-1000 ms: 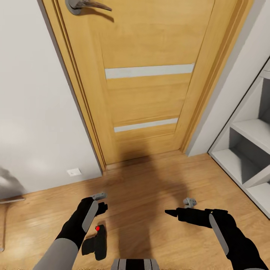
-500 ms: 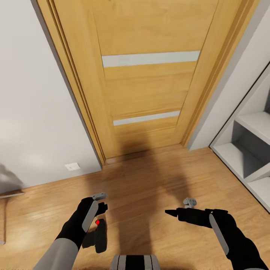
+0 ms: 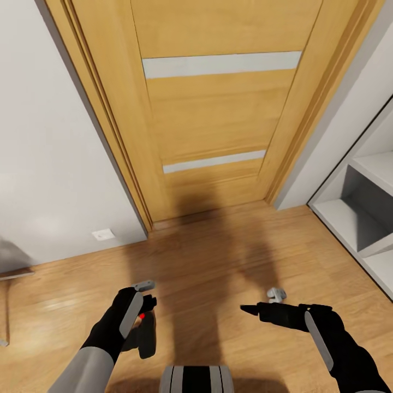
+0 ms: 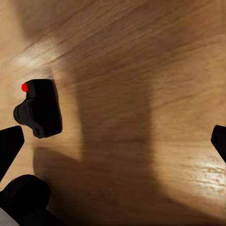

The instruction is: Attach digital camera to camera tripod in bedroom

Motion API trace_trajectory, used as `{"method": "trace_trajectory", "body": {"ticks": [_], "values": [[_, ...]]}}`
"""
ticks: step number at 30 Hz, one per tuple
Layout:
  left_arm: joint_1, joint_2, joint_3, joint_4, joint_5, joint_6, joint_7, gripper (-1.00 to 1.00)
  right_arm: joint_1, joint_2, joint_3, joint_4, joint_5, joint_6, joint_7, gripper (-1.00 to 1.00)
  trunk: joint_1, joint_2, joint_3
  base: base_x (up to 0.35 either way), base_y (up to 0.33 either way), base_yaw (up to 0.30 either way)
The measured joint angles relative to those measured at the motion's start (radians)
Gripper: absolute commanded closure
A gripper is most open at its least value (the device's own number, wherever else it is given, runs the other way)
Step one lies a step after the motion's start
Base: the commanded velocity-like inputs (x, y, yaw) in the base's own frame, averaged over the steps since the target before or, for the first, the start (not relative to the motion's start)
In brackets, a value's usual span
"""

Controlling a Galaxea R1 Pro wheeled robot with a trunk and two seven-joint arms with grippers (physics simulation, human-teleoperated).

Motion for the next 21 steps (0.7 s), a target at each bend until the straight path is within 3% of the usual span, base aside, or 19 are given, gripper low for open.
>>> {"method": "trace_trajectory", "body": {"ticks": [9, 12, 13, 14, 15, 20, 21], "values": [[0.000, 0.000, 0.001, 0.000, 0.000, 0.000, 0.000, -1.00, 0.000, 0.000, 0.001, -0.010, -0.011, 0.001, 0.005, -1.00, 0.004, -0.002, -0.035, 0.000, 0.000, 0.000], [0.000, 0.001, 0.001, 0.000, 0.000, 0.000, 0.000, -1.00, -0.002, -0.001, 0.003, -0.018, -0.014, 0.007, 0.045, -1.00, 0.005, -0.003, -0.046, 0.000, 0.000, 0.000], [0.000, 0.000, 0.001, 0.000, 0.000, 0.000, 0.000, -1.00, -0.004, -0.002, 0.004, -0.021, -0.015, 0.011, 0.066, -1.00, 0.006, -0.003, -0.050, 0.000, 0.000, 0.000], [0.000, 0.001, 0.001, 0.001, 0.000, 0.000, 0.000, -1.00, -0.006, -0.007, 0.007, -0.047, -0.011, 0.024, 0.220, -1.00, 0.006, -0.003, -0.054, 0.000, 0.000, 0.000], [0.000, 0.001, 0.000, 0.001, 0.000, 0.000, 0.000, -1.00, -0.008, -0.008, 0.008, -0.067, -0.007, 0.026, 0.292, -1.00, 0.007, -0.004, -0.058, 0.000, 0.000, 0.000], [0.000, 0.000, 0.000, 0.001, 0.000, 0.000, 0.000, -1.00, -0.011, -0.010, 0.008, -0.117, 0.012, 0.028, 0.399, -1.00, 0.009, -0.005, -0.077, 0.000, 0.000, 0.000], [0.000, 0.001, 0.000, 0.001, 0.000, 0.000, 0.000, -1.00, -0.012, -0.010, 0.007, -0.137, 0.035, 0.028, 0.430, -1.00, 0.009, -0.005, -0.081, 0.000, 0.000, 0.000]]}}
